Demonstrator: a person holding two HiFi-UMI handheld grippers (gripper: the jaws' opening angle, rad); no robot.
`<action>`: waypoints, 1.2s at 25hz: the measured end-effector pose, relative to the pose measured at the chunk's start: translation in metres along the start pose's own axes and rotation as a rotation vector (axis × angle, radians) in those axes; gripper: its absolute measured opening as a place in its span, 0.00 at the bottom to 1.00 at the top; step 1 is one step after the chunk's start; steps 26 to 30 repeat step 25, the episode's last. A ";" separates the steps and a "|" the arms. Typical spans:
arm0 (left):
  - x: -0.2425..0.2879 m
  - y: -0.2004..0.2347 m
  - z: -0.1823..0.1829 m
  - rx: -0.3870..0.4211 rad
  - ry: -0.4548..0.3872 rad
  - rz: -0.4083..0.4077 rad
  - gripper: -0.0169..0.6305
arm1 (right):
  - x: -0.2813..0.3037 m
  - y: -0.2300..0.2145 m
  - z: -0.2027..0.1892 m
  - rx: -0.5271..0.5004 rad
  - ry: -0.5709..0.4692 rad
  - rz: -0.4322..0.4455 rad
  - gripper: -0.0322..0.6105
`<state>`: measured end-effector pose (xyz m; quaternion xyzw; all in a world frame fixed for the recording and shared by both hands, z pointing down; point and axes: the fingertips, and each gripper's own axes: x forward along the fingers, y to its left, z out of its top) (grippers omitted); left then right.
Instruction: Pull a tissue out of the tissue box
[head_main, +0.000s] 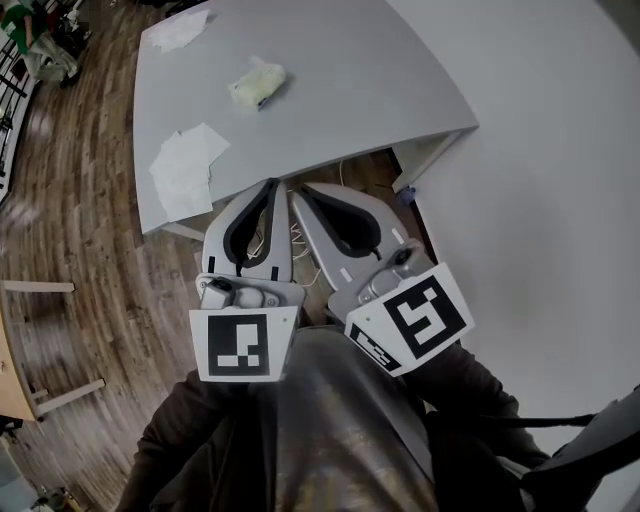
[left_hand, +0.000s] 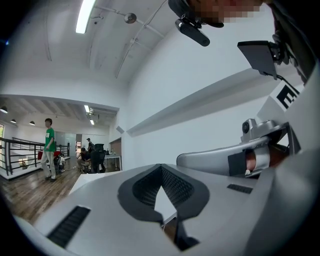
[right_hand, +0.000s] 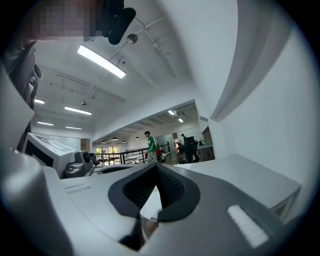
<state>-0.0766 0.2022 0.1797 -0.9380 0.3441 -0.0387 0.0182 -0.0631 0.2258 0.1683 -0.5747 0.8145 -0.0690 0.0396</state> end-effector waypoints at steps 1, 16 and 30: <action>0.000 0.001 0.000 0.000 -0.003 -0.002 0.02 | 0.001 0.000 0.000 -0.008 0.001 -0.003 0.05; -0.017 -0.002 0.003 -0.002 0.011 -0.004 0.02 | -0.007 0.015 0.008 -0.033 -0.011 -0.003 0.05; -0.010 0.005 0.003 0.015 -0.028 0.019 0.02 | 0.002 0.012 0.004 -0.048 -0.026 0.021 0.05</action>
